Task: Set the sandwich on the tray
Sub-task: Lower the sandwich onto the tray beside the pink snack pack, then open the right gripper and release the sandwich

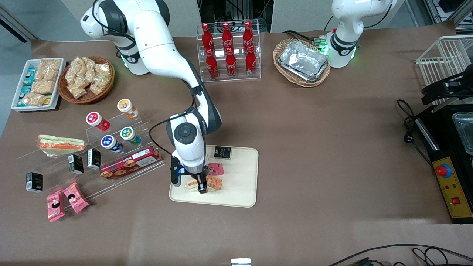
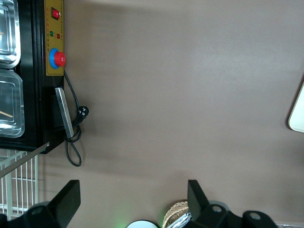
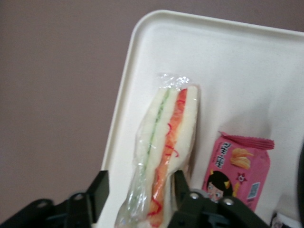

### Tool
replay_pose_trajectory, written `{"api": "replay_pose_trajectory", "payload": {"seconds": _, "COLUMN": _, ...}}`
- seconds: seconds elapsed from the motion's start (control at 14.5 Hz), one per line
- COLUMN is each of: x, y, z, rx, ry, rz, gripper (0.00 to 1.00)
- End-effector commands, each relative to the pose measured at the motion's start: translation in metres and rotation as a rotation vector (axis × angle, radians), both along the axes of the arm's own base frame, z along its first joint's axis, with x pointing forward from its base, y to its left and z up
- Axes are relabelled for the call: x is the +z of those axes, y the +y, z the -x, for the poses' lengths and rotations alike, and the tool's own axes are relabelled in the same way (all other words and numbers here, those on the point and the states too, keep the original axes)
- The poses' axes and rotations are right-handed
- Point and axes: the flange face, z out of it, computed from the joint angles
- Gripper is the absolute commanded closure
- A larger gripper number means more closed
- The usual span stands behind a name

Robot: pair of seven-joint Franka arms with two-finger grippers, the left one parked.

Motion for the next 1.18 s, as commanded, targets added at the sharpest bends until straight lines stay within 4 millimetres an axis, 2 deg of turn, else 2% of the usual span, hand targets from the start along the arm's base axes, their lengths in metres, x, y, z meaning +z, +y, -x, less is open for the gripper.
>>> {"api": "replay_pose_trajectory", "payload": {"seconds": 0.0, "x": 0.018, "y": -0.004, "z": -0.006, "rx": -0.006, "ry": -0.021, "rz": -0.014, "gripper": 0.00}}
{"api": "replay_pose_trajectory", "payload": {"seconds": 0.28, "x": 0.060, "y": -0.007, "z": 0.000, "rx": 0.174, "ry": 0.054, "rz": 0.017, "gripper": 0.00}}
{"api": "replay_pose_trajectory", "payload": {"seconds": 0.42, "x": 0.109, "y": -0.020, "z": 0.004, "rx": 0.275, "ry": 0.091, "rz": 0.022, "gripper": 0.00}}
{"api": "replay_pose_trajectory", "payload": {"seconds": 0.55, "x": 0.143, "y": -0.029, "z": 0.014, "rx": 0.396, "ry": 0.143, "rz": 0.079, "gripper": 0.00}}
{"api": "replay_pose_trajectory", "payload": {"seconds": 0.76, "x": 0.192, "y": -0.040, "z": 0.026, "rx": 0.477, "ry": 0.153, "rz": 0.116, "gripper": 0.00}}
{"api": "replay_pose_trajectory", "payload": {"seconds": 0.83, "x": 0.205, "y": -0.048, "z": 0.029, "rx": 0.509, "ry": 0.165, "rz": 0.114, "gripper": 0.00}}
{"api": "replay_pose_trajectory", "payload": {"seconds": 0.97, "x": 0.251, "y": -0.065, "z": 0.037, "rx": 0.615, "ry": 0.166, "rz": 0.108, "gripper": 0.00}}
{"api": "replay_pose_trajectory", "payload": {"seconds": 1.11, "x": 0.286, "y": -0.096, "z": 0.043, "rx": 0.705, "ry": 0.183, "rz": 0.130, "gripper": 0.00}}
